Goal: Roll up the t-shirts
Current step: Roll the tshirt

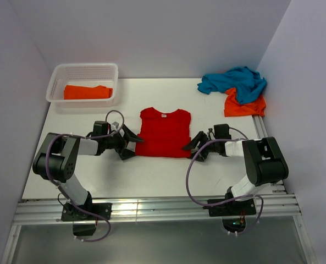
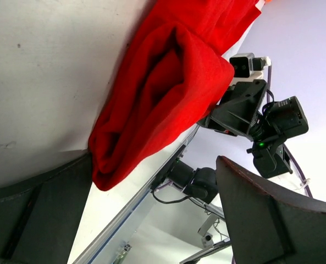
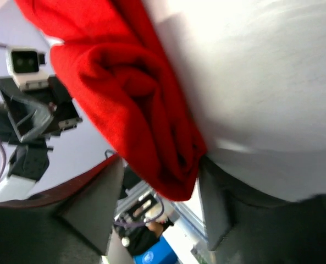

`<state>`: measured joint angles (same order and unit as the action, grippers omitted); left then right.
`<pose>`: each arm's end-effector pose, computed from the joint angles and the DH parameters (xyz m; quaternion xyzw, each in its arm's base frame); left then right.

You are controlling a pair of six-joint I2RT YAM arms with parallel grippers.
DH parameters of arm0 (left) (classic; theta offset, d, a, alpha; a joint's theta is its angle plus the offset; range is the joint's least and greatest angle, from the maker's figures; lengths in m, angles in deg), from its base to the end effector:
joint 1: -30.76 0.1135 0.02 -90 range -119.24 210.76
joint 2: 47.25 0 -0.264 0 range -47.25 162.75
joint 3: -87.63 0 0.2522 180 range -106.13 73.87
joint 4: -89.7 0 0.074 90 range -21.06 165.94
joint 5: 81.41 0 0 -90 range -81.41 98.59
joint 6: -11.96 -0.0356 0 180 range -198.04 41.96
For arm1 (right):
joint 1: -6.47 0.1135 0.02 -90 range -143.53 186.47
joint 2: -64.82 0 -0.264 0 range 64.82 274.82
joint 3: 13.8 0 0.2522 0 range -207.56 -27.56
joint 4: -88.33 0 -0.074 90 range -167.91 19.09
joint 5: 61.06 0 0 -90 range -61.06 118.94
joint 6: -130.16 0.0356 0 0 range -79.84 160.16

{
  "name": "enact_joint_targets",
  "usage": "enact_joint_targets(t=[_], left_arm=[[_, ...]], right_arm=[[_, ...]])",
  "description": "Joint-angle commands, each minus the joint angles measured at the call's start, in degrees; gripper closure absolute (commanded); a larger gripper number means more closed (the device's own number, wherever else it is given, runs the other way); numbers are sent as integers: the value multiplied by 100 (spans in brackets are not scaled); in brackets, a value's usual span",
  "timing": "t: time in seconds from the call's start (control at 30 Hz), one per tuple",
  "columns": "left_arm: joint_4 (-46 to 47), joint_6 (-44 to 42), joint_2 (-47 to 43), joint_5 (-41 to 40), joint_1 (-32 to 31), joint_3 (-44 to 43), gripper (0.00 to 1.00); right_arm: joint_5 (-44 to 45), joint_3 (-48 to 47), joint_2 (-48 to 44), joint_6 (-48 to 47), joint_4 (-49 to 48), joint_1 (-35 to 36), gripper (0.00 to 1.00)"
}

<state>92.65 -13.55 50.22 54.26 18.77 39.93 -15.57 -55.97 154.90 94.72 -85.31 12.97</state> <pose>0.2734 -0.0841 0.1106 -0.2510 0.8317 -0.4933 0.0430 0.2430 0.0528 0.1097 0.2526 0.8518 0.4547 0.0614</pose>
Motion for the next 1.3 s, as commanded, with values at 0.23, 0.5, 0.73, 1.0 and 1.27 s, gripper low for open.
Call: enact_joint_targets(t=[0.23,0.5,0.73,1.0,1.27], left_arm=[[-353,-463,483,-779,-40,493,7],[-212,-490,554,-779,-40,712,18],[-186,-586,966,-814,-102,476,38],[-431,-543,1485,-1086,-277,-166,81],[-1082,-508,976,-1113,-313,157,100]], right_arm=[[681,-60,193,1,-85,-61,74],[584,-122,291,72,-42,-53,100],[523,-130,299,81,-16,-53,100],[470,-323,361,-25,290,-35,100],[365,-359,212,-324,968,-35,100]])
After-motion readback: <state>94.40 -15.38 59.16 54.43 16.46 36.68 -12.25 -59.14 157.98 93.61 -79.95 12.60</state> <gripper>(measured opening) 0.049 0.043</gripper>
